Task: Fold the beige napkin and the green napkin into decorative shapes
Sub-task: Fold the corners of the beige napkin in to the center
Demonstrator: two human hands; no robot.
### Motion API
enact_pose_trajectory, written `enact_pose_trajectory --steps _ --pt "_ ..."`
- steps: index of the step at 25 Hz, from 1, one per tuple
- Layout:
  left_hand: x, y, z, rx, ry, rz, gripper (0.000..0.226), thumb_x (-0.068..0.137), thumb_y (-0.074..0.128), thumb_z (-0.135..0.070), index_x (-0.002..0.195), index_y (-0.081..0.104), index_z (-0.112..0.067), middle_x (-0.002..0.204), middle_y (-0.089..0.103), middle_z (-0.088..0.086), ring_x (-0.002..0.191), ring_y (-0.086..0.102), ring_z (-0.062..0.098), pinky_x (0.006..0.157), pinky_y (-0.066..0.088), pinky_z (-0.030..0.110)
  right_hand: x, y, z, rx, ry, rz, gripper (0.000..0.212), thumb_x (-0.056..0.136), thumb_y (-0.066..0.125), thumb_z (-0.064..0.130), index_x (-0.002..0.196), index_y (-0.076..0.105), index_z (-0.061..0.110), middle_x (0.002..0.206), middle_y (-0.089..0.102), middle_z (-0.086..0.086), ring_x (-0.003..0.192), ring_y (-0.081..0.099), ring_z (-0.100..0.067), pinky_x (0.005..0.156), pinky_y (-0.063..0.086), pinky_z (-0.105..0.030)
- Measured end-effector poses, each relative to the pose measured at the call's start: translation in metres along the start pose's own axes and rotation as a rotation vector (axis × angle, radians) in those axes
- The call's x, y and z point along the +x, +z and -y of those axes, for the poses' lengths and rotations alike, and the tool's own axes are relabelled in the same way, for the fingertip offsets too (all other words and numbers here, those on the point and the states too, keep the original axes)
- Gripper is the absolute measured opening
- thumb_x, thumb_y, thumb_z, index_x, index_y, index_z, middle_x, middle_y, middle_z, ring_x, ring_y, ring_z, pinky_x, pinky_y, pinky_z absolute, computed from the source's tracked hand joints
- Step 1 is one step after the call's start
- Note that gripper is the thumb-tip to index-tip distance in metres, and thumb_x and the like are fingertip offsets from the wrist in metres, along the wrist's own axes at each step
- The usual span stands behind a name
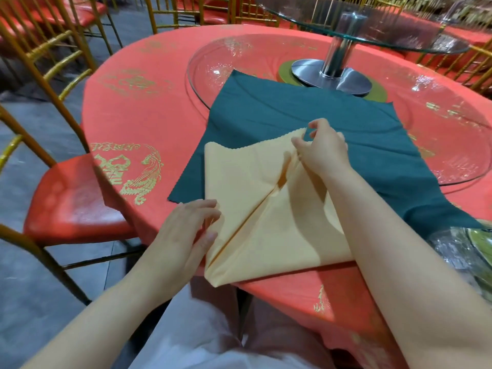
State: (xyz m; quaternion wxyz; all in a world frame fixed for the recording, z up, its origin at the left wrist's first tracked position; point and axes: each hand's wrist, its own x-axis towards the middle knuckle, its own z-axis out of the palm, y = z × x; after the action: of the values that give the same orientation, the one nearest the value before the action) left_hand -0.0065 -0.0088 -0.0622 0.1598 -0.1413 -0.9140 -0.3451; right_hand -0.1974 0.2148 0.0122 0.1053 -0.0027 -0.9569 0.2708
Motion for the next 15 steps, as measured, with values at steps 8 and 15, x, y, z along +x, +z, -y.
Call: enact_pose_trajectory --steps 8,15 --pt "-0.030 0.021 -0.033 0.078 -0.086 0.040 0.070 0.090 0.029 -0.050 0.146 0.001 -0.020 0.153 0.003 -0.010 0.139 -0.007 -0.002 0.112 -0.012 0.030 0.025 0.007 -0.002 0.211 0.048 -0.028 0.039 0.084 0.058 0.024 0.121 0.047 0.020 0.096 0.058 0.003 0.102 0.055 -0.022 0.088 0.043 -0.034" --pt "-0.035 0.029 -0.035 0.025 -0.068 0.054 0.073 0.089 0.039 -0.039 0.147 -0.001 -0.018 0.153 0.012 -0.020 0.110 0.052 0.013 0.112 -0.015 0.038 0.027 0.010 -0.023 0.145 0.051 0.021 0.038 0.087 0.059 0.021 0.123 0.047 0.017 0.116 0.058 -0.005 0.108 0.051 -0.025 0.083 0.040 -0.032"
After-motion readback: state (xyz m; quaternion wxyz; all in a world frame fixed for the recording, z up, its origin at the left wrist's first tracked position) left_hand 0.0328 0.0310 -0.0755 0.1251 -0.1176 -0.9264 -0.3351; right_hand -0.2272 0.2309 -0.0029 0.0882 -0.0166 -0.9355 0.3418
